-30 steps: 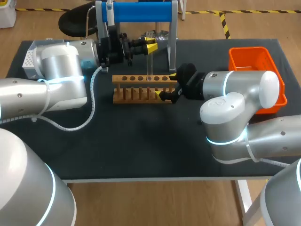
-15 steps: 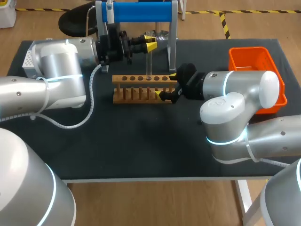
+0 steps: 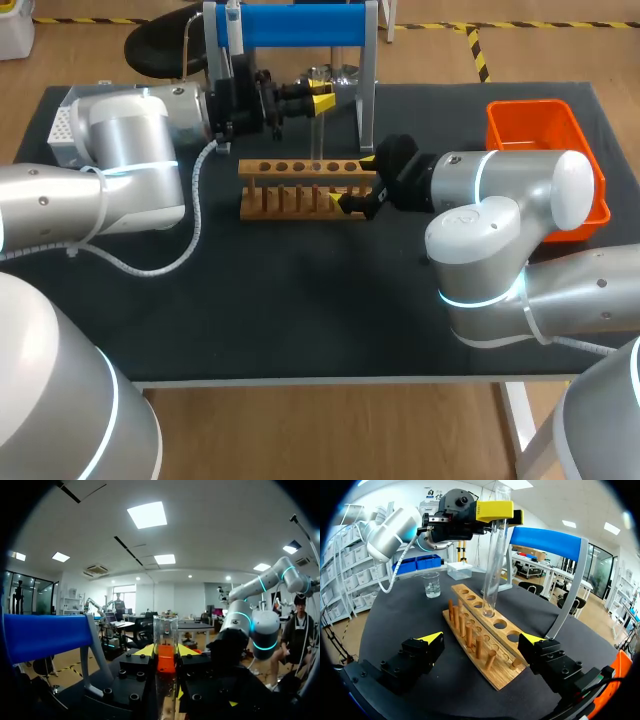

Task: Invert the test tube, pick up the pipette, mount the tip to pipette, aspirate from beaker and dispense into the tube, eject the tip, return the pipette, and cap with the stopper.

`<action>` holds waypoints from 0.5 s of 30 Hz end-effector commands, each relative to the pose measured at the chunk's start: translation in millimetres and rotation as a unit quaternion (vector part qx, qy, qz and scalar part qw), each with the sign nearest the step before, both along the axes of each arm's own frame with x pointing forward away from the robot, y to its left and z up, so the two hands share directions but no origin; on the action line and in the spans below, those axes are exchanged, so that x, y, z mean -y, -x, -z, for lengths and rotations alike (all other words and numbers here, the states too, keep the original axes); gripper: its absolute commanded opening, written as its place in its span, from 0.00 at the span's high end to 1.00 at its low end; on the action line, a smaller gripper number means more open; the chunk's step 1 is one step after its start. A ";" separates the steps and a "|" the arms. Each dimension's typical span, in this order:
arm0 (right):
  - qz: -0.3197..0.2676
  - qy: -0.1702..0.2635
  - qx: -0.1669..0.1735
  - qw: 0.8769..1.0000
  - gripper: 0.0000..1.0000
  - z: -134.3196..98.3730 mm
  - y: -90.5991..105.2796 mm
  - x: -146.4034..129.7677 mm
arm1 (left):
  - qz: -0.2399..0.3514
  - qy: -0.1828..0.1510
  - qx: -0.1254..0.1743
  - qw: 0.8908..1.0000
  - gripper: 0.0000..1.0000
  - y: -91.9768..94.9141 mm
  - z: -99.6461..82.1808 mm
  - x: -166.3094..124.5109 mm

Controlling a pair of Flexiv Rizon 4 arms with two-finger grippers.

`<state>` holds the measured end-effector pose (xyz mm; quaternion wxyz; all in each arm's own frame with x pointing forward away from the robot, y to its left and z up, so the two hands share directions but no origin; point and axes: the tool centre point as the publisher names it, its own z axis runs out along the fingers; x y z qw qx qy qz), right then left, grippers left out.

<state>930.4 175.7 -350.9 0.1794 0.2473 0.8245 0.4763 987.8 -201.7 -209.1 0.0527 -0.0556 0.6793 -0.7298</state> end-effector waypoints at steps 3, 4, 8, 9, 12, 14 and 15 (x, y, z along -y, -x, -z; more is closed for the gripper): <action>-0.001 0.001 -0.001 1.000 0.00 -0.6 0.0 0.2 | 0.000 0.000 0.002 1.000 1.00 -2.6 4.1 -1.4; -0.001 0.001 -0.001 1.000 0.00 -0.6 0.0 0.2 | -0.001 0.000 0.002 1.000 1.00 -2.5 4.3 -1.9; -0.001 0.001 -0.001 1.000 0.00 -0.6 0.0 0.2 | -0.002 0.003 0.003 1.000 1.00 -1.9 5.7 -2.4; -0.001 0.001 -0.001 1.000 0.00 -0.6 0.0 0.2 | -0.001 0.003 0.003 1.000 1.00 -1.5 6.3 -2.2; -0.001 0.001 -0.001 1.000 0.00 -0.6 0.0 0.2 | 0.000 0.004 0.004 1.000 1.00 -0.8 7.9 -2.0; -0.001 0.001 -0.001 1.000 0.00 -0.6 0.0 0.2 | -0.001 0.005 0.004 1.000 1.00 -0.5 9.1 -2.2; -0.001 0.001 -0.001 1.000 0.00 -0.6 0.0 0.2 | -0.001 0.005 0.004 1.000 1.00 -0.3 9.7 -2.3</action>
